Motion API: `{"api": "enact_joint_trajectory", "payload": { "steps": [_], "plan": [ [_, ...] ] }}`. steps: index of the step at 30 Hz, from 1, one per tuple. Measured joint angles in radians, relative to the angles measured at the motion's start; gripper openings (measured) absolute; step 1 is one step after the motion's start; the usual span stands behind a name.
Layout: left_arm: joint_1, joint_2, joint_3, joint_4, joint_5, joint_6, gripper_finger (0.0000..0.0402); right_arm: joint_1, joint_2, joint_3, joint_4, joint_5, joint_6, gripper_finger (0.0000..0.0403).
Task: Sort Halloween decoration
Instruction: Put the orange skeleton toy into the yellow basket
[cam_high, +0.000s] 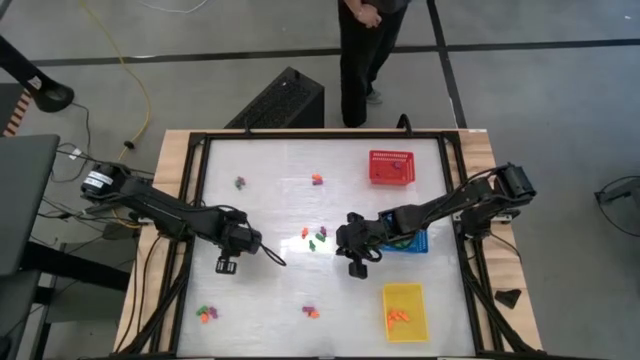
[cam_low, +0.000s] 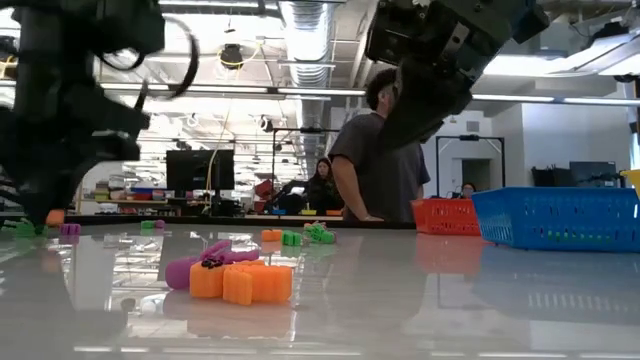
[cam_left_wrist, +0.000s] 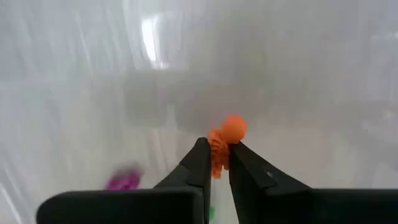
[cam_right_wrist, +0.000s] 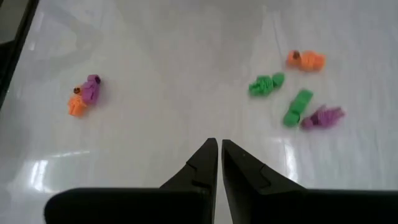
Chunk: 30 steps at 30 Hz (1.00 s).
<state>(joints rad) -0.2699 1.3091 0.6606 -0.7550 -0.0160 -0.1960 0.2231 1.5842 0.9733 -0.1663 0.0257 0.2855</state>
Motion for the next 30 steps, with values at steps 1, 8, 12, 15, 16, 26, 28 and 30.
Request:
{"api": "enact_joint_trajectory", "payload": {
  "steps": [1, 8, 12, 15, 16, 26, 28, 30],
  "plan": [
    [0.000, -0.006, 0.012, 0.001, -0.003, 0.007, 0.0022, -0.001, -0.006, 0.000, -0.025, 0.000, 0.010, 0.0055],
    [0.000, -0.013, 0.113, 0.088, -0.051, 0.104, 0.0018, 0.009, -0.022, 0.000, -0.104, 0.000, 0.072, 0.0055],
    [0.000, -0.014, 0.125, 0.316, -0.014, 0.183, 0.0017, 0.045, -0.022, 0.000, -0.120, 0.000, 0.084, 0.0055],
    [0.000, -0.013, 0.125, 0.512, 0.039, 0.237, 0.0017, 0.075, -0.039, 0.000, -0.134, 0.000, 0.084, 0.0055],
    [0.000, -0.009, 0.123, 0.588, 0.048, 0.251, 0.0017, 0.083, -0.050, 0.002, -0.147, 0.000, 0.089, 0.0055],
    [-0.046, 0.238, 0.142, 1.225, 0.146, 0.334, 0.0016, 0.185, -0.205, 0.023, -0.360, 0.289, 0.224, 0.0055],
    [-0.053, 0.329, 0.179, 1.332, 0.162, 0.332, 0.0016, 0.212, -0.235, 0.023, -0.398, 0.386, 0.260, 0.0055],
    [-0.057, 0.429, 0.245, 1.415, 0.181, 0.326, 0.0016, 0.235, -0.258, 0.023, -0.441, 0.477, 0.300, 0.0055]
  ]
}}
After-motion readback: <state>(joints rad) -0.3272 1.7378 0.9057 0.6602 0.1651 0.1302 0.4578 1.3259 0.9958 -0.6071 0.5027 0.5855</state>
